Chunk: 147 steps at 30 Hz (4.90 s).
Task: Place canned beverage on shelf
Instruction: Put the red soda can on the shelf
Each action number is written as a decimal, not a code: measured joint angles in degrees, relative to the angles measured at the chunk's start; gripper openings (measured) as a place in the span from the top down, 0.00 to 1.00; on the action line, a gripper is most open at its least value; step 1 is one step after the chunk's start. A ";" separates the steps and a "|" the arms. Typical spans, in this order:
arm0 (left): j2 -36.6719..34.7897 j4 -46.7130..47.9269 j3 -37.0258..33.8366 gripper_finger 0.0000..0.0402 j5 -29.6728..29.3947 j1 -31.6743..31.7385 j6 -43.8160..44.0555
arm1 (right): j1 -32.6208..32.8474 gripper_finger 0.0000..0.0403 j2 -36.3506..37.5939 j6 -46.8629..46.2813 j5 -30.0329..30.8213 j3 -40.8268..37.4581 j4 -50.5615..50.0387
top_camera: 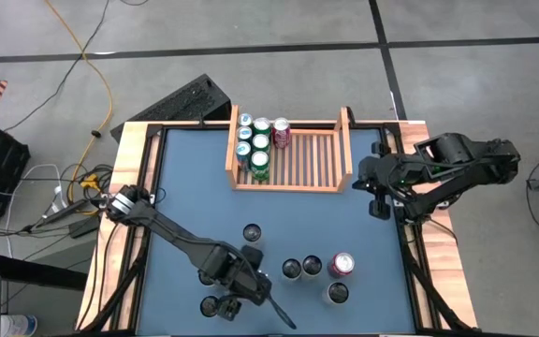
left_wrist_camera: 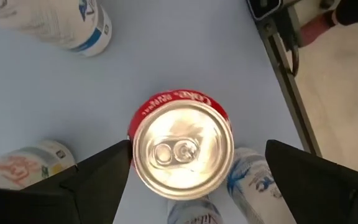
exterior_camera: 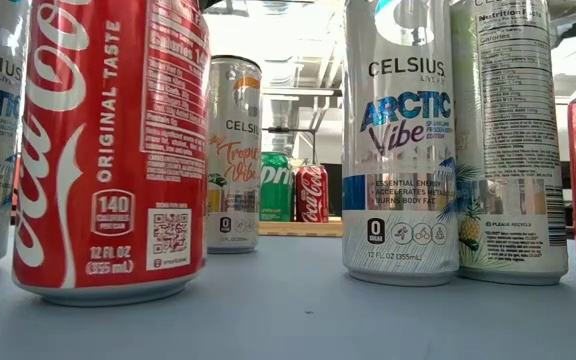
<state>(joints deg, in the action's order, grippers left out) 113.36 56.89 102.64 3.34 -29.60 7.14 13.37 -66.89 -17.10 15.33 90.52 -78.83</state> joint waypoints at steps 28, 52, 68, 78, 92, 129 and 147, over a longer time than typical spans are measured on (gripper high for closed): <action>0.13 -9.00 -8.25 0.18 0.14 0.12 -8.57 | -0.02 1.00 0.00 -1.49 0.56 0.00 0.00; 0.17 5.93 9.38 0.29 -3.77 3.68 0.00 | 0.04 1.00 0.00 0.31 1.38 0.03 -0.02; 0.17 11.84 29.41 0.29 -8.28 17.26 8.49 | -4.24 1.00 0.76 2.86 1.47 0.04 -3.67; 0.11 12.75 32.05 0.29 -2.66 36.43 -5.45 | -11.02 1.00 2.67 8.61 1.54 0.04 -2.50; 4.52 8.80 30.98 0.29 2.15 58.40 -25.99 | -21.94 1.00 2.73 8.57 1.79 0.04 1.59; 19.53 6.32 30.18 0.29 -0.13 53.63 -29.98 | -28.94 1.00 2.73 15.67 1.16 0.04 0.57; 21.84 7.47 30.28 0.29 -2.33 55.64 -35.29 | -28.89 1.00 2.75 15.63 1.11 0.04 0.37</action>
<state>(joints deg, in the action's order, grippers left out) 135.20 64.36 132.92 1.02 26.04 -28.15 -15.53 -64.14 -1.48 16.45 90.56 -78.46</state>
